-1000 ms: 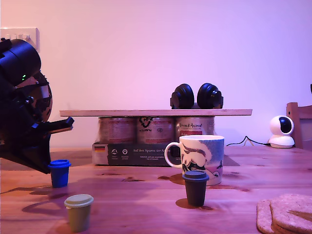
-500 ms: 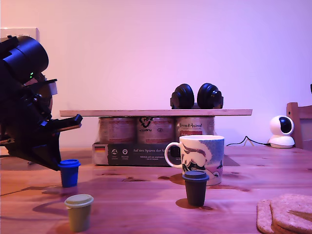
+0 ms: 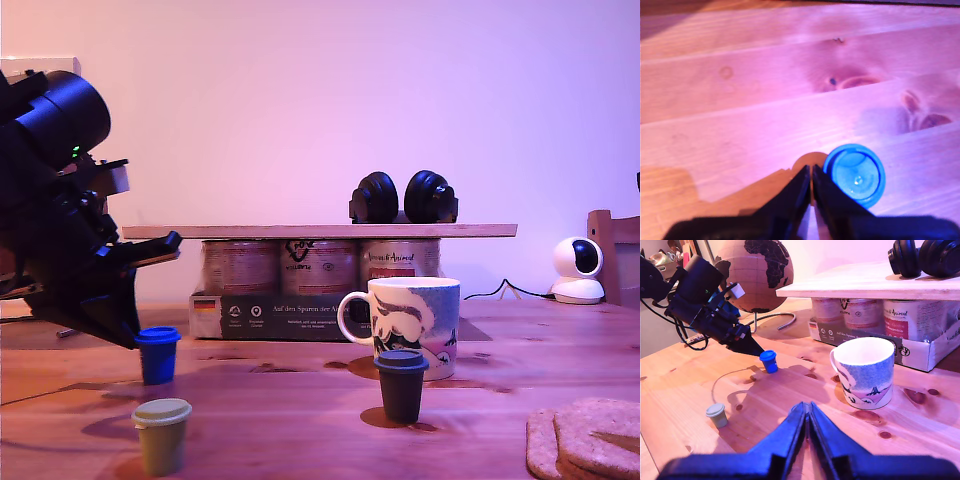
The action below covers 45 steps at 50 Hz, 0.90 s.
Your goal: Slide the blue coffee capsule to the right
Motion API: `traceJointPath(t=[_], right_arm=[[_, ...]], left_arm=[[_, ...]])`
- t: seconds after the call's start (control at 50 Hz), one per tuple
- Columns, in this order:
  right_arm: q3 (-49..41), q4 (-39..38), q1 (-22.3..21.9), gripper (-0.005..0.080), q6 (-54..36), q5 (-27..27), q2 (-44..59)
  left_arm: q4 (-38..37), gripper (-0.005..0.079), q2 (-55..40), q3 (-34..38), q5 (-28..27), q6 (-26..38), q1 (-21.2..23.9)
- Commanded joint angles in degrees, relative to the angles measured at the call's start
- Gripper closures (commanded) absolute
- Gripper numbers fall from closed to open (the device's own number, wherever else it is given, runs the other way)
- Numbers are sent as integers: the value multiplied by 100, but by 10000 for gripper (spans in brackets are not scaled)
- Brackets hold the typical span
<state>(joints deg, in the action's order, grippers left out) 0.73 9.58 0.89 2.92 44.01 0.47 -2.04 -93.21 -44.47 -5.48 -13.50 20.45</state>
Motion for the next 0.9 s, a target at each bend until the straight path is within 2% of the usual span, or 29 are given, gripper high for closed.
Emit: traceJointPath(t=[0.0,0.44,0.88], right_arm=[[-28,0,22,765,-11,-9,-35],[-28,0,22,765,-7,-4,-35],[-28,9,24,765,35,212,-35]], left_arm=[[81,762,-96,-26,-35,-72,63],[90,762,-225,-195,-63,-151,400],[-140,762,-981,-981,-116,-151,761]])
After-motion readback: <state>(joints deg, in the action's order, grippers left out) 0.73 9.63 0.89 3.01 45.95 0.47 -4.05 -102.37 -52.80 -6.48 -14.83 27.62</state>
